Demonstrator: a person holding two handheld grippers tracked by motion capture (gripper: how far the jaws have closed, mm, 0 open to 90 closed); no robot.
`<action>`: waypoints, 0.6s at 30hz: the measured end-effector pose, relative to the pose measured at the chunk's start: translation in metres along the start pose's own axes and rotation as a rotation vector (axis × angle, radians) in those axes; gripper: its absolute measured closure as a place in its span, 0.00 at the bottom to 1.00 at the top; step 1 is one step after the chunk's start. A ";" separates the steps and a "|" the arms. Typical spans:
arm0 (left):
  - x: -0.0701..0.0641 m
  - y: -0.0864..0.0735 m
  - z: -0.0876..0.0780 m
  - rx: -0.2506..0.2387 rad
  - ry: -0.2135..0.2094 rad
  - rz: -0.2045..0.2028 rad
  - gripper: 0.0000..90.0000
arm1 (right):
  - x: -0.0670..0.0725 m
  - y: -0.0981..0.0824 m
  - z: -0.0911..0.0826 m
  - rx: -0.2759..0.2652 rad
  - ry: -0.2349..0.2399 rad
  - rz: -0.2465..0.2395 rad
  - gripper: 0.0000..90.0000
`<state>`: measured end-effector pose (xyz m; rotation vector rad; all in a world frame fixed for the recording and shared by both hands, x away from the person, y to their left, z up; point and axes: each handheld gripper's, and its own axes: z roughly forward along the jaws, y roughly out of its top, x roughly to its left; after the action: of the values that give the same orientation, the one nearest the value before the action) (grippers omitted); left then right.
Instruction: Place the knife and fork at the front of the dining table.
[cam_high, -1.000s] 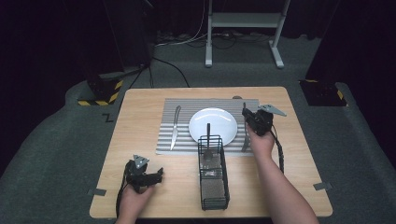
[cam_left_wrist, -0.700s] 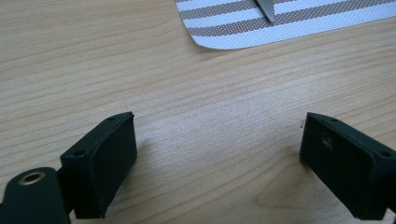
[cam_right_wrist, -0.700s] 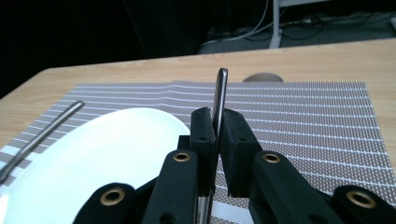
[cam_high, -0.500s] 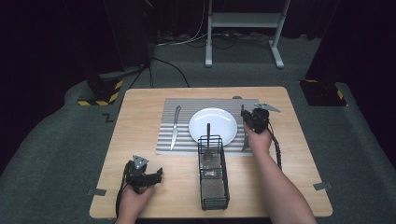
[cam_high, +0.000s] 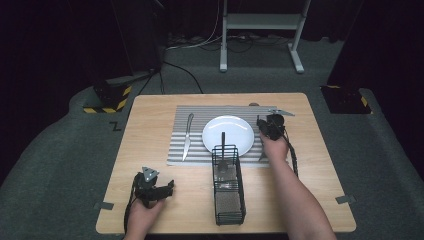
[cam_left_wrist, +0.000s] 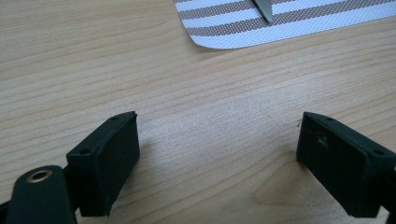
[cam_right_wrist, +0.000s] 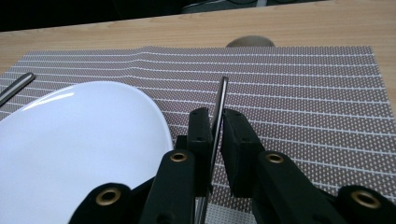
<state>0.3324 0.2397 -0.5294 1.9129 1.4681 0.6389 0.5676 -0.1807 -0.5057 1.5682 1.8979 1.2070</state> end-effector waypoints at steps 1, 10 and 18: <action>0.000 0.000 0.000 0.000 0.000 0.000 0.15 | 0.000 -0.001 0.001 0.002 -0.001 -0.004 0.91; 0.000 0.000 0.000 0.000 -0.001 0.000 0.15 | -0.001 -0.001 0.004 0.026 0.004 -0.006 0.91; 0.000 0.000 0.000 0.000 -0.001 0.000 0.15 | 0.000 0.001 0.001 0.047 -0.004 -0.001 0.83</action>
<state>0.3324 0.2397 -0.5294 1.9125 1.4677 0.6382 0.5689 -0.1804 -0.5057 1.5921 1.9378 1.1655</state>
